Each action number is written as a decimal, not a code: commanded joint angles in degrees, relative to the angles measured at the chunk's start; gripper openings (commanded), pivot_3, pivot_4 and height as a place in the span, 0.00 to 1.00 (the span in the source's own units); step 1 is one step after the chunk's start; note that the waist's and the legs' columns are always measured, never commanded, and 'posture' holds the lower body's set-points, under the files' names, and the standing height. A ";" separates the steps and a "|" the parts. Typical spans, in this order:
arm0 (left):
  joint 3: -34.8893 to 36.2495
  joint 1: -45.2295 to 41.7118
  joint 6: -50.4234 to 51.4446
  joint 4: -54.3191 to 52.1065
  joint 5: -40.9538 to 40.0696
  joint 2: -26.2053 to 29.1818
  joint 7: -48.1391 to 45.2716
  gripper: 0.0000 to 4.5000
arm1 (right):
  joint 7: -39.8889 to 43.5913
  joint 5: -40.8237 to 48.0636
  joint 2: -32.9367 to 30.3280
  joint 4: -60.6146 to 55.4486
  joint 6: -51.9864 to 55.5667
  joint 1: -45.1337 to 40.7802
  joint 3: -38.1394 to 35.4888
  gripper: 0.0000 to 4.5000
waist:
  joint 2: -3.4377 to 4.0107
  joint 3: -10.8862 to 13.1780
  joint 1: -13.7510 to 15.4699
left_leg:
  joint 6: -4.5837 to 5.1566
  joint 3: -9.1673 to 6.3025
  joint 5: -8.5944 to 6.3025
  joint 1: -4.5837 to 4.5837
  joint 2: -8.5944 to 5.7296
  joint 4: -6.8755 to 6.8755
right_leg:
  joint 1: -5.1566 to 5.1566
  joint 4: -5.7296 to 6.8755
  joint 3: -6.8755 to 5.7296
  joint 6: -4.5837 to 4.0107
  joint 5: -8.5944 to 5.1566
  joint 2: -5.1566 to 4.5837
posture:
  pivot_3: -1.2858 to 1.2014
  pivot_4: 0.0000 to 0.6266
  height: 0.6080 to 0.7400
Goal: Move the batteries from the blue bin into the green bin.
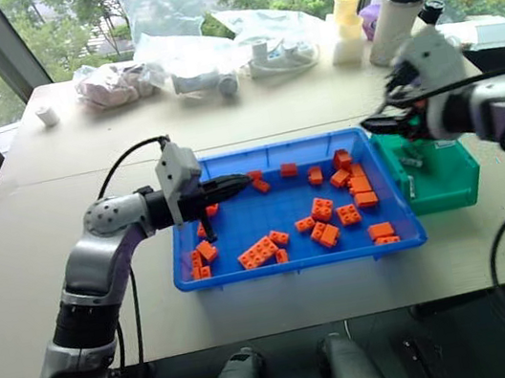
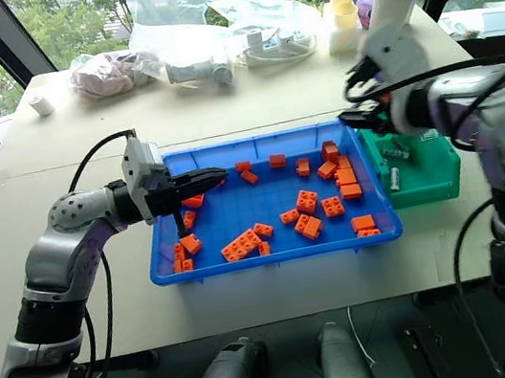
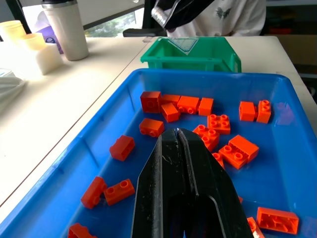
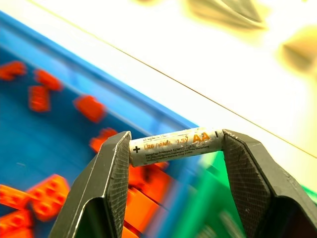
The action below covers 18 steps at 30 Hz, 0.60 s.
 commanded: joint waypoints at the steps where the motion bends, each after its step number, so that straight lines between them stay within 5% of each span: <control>1: 0.55 -0.85 -0.56 -0.76 -0.63 0.23 -1.14 0.00 | -0.15 0.51 -2.54 -1.30 0.72 4.40 -5.64 0.48 | 0.00 0.00 -0.44 | 0.00 0.01 0.00 0.01 0.03 0.00 | 0.00 0.01 0.01 0.00 0.00 0.01 | 0.52 0.24 1.00; 11: -0.17 -3.43 0.82 1.10 -1.17 -0.04 -4.51 0.00 | -0.98 2.09 0.46 -0.93 -5.19 17.72 -9.06 0.48 | 0.04 0.00 -0.58 | 0.00 0.11 0.00 0.12 0.14 -0.01 | 0.00 0.14 0.11 0.01 0.00 0.12 | 0.52 0.24 1.00; 15: 0.29 -3.83 1.77 0.83 -1.60 0.26 -4.72 0.00 | -1.40 2.75 0.73 -1.29 -5.86 17.47 -9.25 0.92 | 0.04 0.00 -0.33 | 0.00 0.11 0.01 0.12 0.14 -0.01 | 0.00 0.13 0.12 0.01 0.00 0.12 | 0.52 0.24 1.00; 18: 0.52 -3.65 2.59 0.20 -1.82 0.46 -4.80 0.00 | -1.24 3.26 -0.48 -1.72 -6.18 16.65 -9.25 0.99 | 0.04 0.00 -0.23 | 0.00 0.11 0.00 0.11 0.13 0.00 | 0.00 0.13 0.12 0.01 0.00 0.11 | 0.52 0.24 1.00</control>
